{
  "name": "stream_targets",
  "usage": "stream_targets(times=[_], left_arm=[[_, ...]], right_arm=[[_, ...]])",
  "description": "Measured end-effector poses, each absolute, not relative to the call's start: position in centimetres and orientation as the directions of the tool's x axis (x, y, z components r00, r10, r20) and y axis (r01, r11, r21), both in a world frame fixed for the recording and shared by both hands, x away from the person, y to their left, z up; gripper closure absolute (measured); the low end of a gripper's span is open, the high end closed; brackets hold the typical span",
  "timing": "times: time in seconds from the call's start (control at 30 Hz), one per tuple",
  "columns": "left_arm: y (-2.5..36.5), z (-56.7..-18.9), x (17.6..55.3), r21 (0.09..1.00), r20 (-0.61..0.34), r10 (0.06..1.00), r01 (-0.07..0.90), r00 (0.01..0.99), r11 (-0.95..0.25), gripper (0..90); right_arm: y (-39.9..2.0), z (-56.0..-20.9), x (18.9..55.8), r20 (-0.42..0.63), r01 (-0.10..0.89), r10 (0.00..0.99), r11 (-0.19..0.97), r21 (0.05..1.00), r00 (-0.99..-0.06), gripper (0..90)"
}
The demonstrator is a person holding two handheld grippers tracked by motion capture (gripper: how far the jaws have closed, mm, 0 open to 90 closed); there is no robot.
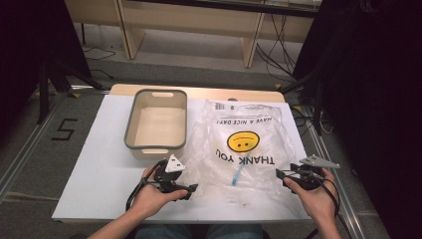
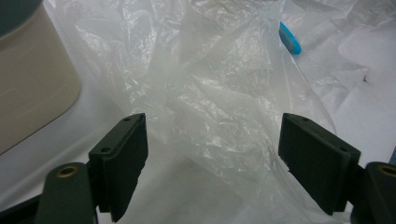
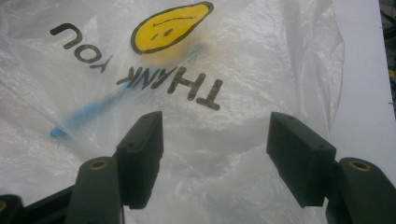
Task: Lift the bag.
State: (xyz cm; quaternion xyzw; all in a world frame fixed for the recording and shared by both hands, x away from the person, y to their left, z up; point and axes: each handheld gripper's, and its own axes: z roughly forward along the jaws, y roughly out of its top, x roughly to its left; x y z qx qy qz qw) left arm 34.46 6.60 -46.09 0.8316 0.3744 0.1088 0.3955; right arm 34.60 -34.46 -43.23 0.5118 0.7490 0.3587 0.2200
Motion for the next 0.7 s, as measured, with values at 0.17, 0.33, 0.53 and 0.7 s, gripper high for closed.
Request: stream_targets(times=[0.17, 0.33, 0.53, 0.7], left_arm=[[6.3, -46.6, 34.5, 0.716, -0.112, 0.706, 0.55, 0.699, -0.431, 24.8], [6.1, -47.3, 34.5, 0.675, -0.104, 0.705, 0.571, 0.702, -0.468, 25.0], [6.1, -47.9, 34.3, 0.631, -0.094, 0.694, 0.582, 0.714, -0.514, 26.6], [6.4, -48.0, 34.2, 0.606, -0.075, 0.706, 0.594, 0.704, -0.529, 29.1]], right_arm=[[-34.5, -43.2, 34.3, 0.034, 0.608, 0.921, 0.228, 0.761, -0.388, 36.7], [-34.3, -43.2, 33.8, 0.037, 0.621, 0.91, 0.252, 0.742, -0.414, 35.6], [-34.4, -43.3, 32.9, 0.031, 0.652, 0.908, 0.276, 0.706, -0.419, 35.0], [-34.8, -43.8, 32.5, -0.016, 0.692, 0.92, 0.306, 0.654, -0.391, 33.1]])
